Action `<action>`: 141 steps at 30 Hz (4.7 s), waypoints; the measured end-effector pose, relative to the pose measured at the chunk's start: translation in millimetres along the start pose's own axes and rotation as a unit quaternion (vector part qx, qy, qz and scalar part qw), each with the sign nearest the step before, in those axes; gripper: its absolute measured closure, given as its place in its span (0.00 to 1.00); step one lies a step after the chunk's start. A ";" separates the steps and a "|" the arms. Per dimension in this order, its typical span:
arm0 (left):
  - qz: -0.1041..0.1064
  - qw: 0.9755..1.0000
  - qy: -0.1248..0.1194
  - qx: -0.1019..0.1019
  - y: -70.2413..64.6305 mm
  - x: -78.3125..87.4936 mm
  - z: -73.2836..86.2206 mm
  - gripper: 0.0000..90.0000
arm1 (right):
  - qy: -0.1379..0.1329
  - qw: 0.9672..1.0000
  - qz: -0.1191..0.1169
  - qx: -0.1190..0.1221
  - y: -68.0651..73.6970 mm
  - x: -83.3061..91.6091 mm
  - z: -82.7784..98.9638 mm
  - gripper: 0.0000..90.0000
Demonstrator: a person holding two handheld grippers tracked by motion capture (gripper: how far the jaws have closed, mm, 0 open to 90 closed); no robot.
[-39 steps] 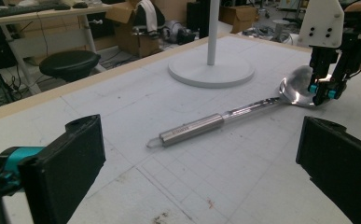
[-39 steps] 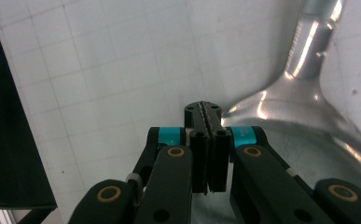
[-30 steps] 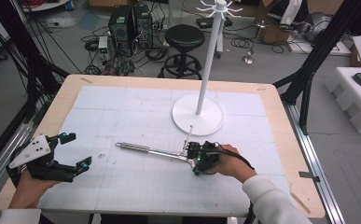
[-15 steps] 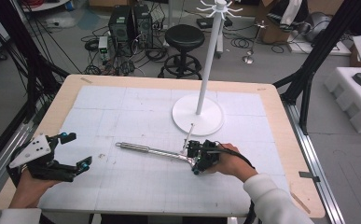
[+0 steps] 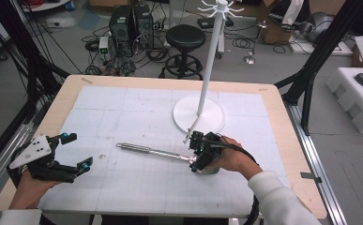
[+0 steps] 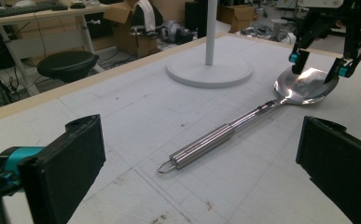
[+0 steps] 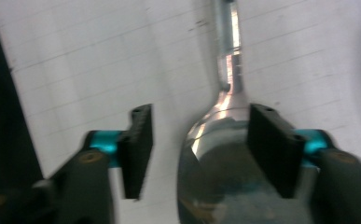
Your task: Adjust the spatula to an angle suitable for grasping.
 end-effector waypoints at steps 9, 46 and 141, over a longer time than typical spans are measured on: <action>0.002 1.000 0.000 -0.001 0.2 -0.9 0.0 0.02 | -0.034 0.998 0.057 0.019 -10.9 11.2 -14.9 0.00; -0.008 1.000 -0.015 -0.003 5.5 5.5 -5.8 0.02 | 0.014 0.994 0.075 0.075 -12.0 -44.6 -57.0 0.05; -0.008 1.000 -0.001 -0.001 4.3 -0.6 2.6 0.02 | -0.029 0.995 0.000 0.095 -24.9 64.2 12.7 0.83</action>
Point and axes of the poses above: each handheld gripper's, and its own axes: x roughly backward along the jaws, z roughly out of its underside, y roughly to its left, the point moved 8 cm from there along -x, roughly forward along the jaws, and after that the axes turned 2 degrees about y, right-handed, at the moved point
